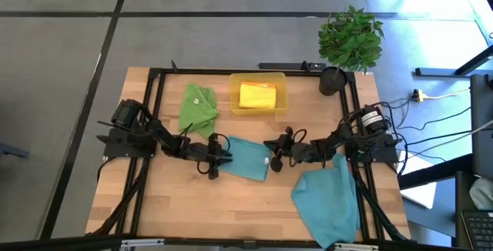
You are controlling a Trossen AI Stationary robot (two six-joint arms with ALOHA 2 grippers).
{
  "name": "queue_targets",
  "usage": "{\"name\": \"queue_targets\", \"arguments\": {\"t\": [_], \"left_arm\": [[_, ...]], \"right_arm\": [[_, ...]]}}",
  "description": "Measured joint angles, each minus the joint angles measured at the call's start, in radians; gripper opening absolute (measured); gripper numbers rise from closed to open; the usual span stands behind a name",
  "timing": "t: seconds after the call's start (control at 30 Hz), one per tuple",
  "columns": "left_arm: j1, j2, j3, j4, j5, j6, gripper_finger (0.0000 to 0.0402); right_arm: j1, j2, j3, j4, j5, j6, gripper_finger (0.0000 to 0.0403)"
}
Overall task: Fold microfiber towels
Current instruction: Fold the top blue microfiber cloth
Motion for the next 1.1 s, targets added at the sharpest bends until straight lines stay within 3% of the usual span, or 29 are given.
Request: {"name": "queue_targets", "arguments": {"t": [0.27, 0.5, 0.7, 0.9, 1.1], "left_arm": [[-0.014, -0.094, 0.000, 0.012, 0.022, 0.005, 0.0084], [-0.029, -0.137, 0.000, 0.091, -0.026, 0.042, 0.0084], [-0.037, -0.137, 0.000, 0.109, -0.024, 0.049, 0.0084], [-0.052, -0.137, 0.000, 0.092, -0.021, 0.057, 0.0084], [-0.052, -0.137, 0.000, 0.091, -0.021, 0.072, 0.0084]], "right_arm": [[0.094, -0.082, 0.013, 0.054, -0.014, -0.125, 0.0005], [0.154, -0.022, 0.094, -0.081, -0.277, -0.134, 0.0009], [0.151, 0.049, 0.182, -0.268, -0.290, -0.151, 0.0006], [0.132, 0.069, 0.231, -0.325, -0.369, -0.127, 0.0006], [0.132, 0.042, 0.237, -0.331, -0.377, -0.128, 0.0009]]}}
